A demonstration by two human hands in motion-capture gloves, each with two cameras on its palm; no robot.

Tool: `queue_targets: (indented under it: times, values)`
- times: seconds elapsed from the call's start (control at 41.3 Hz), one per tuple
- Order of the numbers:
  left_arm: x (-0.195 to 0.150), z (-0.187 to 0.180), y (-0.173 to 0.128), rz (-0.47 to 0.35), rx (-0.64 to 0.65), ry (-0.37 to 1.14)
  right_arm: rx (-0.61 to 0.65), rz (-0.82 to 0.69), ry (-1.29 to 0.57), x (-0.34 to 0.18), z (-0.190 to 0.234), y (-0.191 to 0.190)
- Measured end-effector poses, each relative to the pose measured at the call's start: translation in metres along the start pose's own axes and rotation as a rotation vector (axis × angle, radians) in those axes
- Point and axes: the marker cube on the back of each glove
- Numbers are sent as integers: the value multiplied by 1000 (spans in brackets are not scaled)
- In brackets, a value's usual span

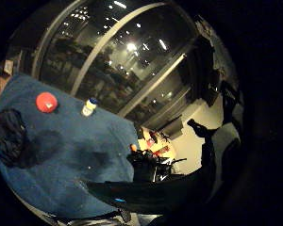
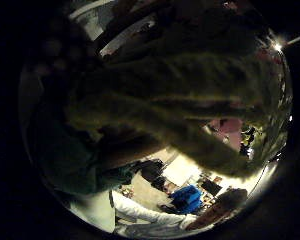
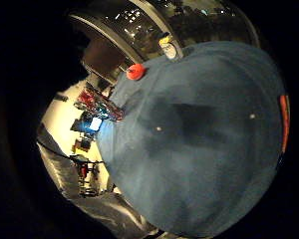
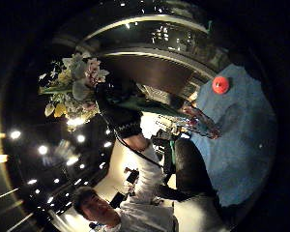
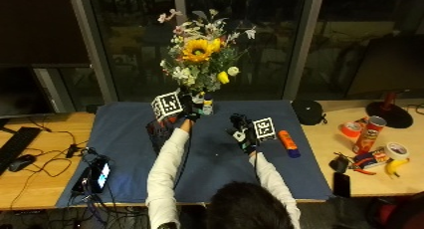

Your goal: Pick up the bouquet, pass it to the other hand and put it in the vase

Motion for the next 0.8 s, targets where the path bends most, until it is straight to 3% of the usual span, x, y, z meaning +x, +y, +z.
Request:
queue_targets:
  times: [0.121,0.267,0.388,0.703,0.8]
  values:
    - [11,-49,-32,15,87,-57,-6,-92,-103,-12,-10,3]
    - [2,-90,-60,35,242,-105,-44,118,-265,-14,-11,8]
    - [-14,-107,-68,-2,311,-124,-37,119,-253,-10,-10,10]
    - [-55,-122,-81,-81,362,-138,-27,-69,-108,3,-7,4]
    - [-75,-128,-80,-112,364,-148,-8,-210,-1,22,-9,-10]
